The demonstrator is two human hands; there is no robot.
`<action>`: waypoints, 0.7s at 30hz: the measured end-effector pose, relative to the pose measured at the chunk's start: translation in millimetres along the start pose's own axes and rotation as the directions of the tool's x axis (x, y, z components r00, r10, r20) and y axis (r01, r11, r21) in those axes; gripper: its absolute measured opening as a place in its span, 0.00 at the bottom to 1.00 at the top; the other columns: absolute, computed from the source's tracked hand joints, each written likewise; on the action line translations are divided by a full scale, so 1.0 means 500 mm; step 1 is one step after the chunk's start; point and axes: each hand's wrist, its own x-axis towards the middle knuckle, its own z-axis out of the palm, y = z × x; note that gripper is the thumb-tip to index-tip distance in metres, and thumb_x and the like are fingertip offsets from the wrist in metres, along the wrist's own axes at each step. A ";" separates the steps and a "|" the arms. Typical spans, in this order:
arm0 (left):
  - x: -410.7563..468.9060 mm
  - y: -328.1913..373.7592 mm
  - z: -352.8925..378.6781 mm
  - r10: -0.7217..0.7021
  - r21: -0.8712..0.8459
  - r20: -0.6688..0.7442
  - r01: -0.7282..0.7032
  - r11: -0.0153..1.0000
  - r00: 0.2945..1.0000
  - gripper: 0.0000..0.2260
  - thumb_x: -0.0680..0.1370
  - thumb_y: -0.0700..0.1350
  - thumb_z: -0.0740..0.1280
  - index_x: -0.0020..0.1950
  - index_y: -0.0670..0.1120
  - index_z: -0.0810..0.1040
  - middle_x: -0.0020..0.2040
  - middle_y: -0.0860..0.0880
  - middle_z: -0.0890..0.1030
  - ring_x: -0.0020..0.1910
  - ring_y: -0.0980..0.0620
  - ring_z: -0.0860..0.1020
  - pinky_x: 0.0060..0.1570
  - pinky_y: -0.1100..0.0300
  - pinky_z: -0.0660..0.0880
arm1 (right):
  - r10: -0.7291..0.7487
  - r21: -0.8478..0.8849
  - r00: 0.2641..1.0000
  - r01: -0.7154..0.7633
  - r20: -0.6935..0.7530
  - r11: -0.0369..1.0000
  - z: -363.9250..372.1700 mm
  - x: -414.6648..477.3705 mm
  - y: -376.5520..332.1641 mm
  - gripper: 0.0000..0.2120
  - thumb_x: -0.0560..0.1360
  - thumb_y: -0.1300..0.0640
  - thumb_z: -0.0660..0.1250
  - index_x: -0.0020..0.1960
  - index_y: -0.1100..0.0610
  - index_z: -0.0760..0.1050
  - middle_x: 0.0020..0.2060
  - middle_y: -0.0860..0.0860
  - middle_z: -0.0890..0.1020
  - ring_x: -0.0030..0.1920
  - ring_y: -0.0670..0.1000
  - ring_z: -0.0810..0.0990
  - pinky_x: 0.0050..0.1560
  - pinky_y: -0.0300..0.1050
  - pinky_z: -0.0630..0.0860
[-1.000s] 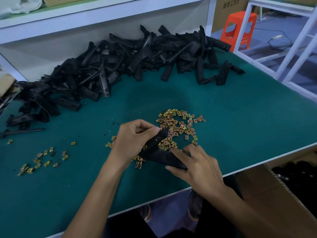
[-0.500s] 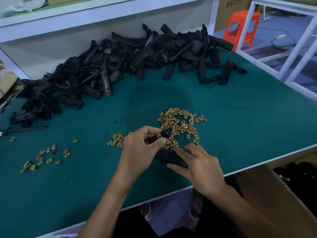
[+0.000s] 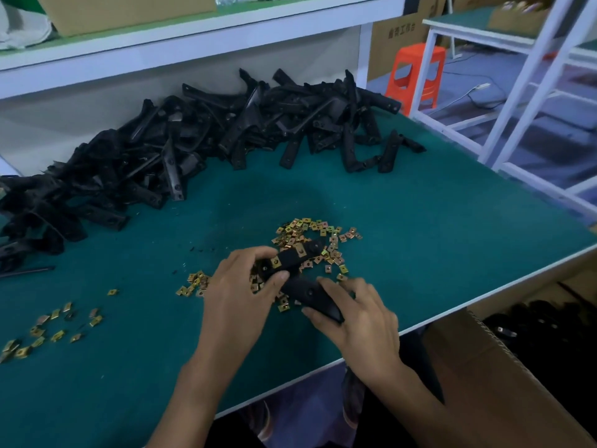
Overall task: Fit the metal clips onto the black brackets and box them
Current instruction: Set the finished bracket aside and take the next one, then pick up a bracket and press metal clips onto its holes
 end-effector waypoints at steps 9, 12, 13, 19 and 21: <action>-0.021 0.058 0.084 0.224 -0.049 0.197 -0.219 0.975 0.954 0.15 0.73 0.55 0.71 0.59 0.59 0.78 0.53 0.65 0.79 0.51 0.59 0.78 0.54 0.65 0.71 | 0.204 0.025 0.974 -0.203 -0.103 0.979 -0.081 -0.125 0.051 0.23 0.74 0.36 0.67 0.66 0.44 0.77 0.50 0.45 0.79 0.52 0.49 0.80 0.39 0.42 0.77; -0.042 0.089 0.130 0.248 -0.142 0.304 -0.214 0.967 0.920 0.23 0.71 0.56 0.71 0.66 0.66 0.72 0.57 0.68 0.78 0.53 0.65 0.77 0.53 0.58 0.74 | 0.377 0.087 0.917 -0.368 -0.132 0.926 -0.128 -0.203 0.093 0.23 0.73 0.35 0.68 0.66 0.39 0.75 0.51 0.42 0.78 0.53 0.45 0.79 0.42 0.41 0.77; -0.048 0.096 0.141 0.243 -0.173 0.319 -0.196 0.965 0.916 0.25 0.71 0.56 0.71 0.67 0.68 0.71 0.57 0.69 0.77 0.54 0.67 0.77 0.51 0.57 0.74 | 0.451 0.115 0.881 -0.438 -0.143 0.892 -0.148 -0.226 0.111 0.25 0.72 0.33 0.67 0.67 0.38 0.72 0.52 0.40 0.76 0.54 0.44 0.78 0.44 0.41 0.77; -0.064 0.104 0.165 0.235 -0.234 0.432 -0.143 0.962 0.871 0.21 0.72 0.60 0.66 0.64 0.73 0.70 0.57 0.68 0.78 0.54 0.69 0.77 0.48 0.77 0.69 | 0.709 0.153 0.615 -0.709 -0.344 0.689 -0.287 -0.295 0.272 0.32 0.77 0.33 0.64 0.77 0.42 0.61 0.63 0.43 0.74 0.62 0.51 0.76 0.58 0.51 0.76; -0.068 0.102 0.161 0.216 -0.221 0.450 -0.126 0.967 0.866 0.20 0.72 0.60 0.66 0.63 0.74 0.71 0.56 0.69 0.78 0.53 0.69 0.77 0.49 0.74 0.71 | 0.781 0.022 0.548 -0.815 -0.299 0.580 -0.332 -0.288 0.316 0.43 0.77 0.35 0.64 0.83 0.51 0.50 0.70 0.54 0.73 0.70 0.61 0.70 0.66 0.61 0.70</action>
